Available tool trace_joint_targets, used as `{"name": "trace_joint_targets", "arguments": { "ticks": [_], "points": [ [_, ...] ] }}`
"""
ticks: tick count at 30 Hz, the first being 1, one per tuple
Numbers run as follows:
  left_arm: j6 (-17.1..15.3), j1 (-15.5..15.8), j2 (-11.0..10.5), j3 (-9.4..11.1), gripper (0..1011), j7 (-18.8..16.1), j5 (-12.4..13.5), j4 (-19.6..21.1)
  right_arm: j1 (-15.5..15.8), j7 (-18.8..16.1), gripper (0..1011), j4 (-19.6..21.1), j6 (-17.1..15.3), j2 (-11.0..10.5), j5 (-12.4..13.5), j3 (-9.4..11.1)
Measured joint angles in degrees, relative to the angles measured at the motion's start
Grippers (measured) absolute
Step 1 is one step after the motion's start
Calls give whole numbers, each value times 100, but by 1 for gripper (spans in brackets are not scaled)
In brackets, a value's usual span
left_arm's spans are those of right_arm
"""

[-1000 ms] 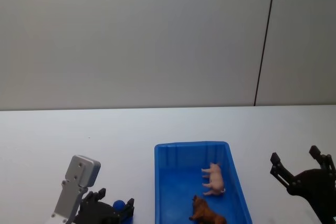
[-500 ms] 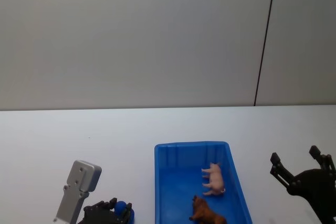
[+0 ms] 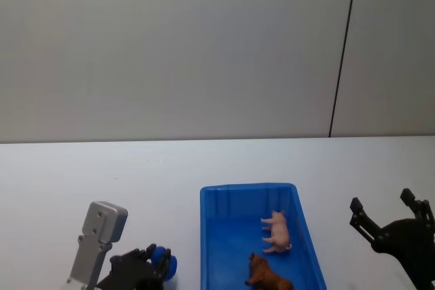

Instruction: Pick up the two dolls from the table and place them into the box.

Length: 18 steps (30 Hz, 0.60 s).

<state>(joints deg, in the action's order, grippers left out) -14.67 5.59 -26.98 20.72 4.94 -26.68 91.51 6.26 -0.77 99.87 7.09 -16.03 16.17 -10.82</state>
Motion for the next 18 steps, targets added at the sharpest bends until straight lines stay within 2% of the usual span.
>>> {"name": "trace_joint_targets", "arguments": {
  "ticks": [9, 18],
  "points": [
    [496, 10, 14, -46, 217, 11, 60, 131, 0, 0, 1001, 0, 0, 0, 0, 0],
    [1089, 101, 56, -84, 170, 319, 154, 201, 0, 0, 1001, 0, 0, 0, 0, 0]
  ]
}}
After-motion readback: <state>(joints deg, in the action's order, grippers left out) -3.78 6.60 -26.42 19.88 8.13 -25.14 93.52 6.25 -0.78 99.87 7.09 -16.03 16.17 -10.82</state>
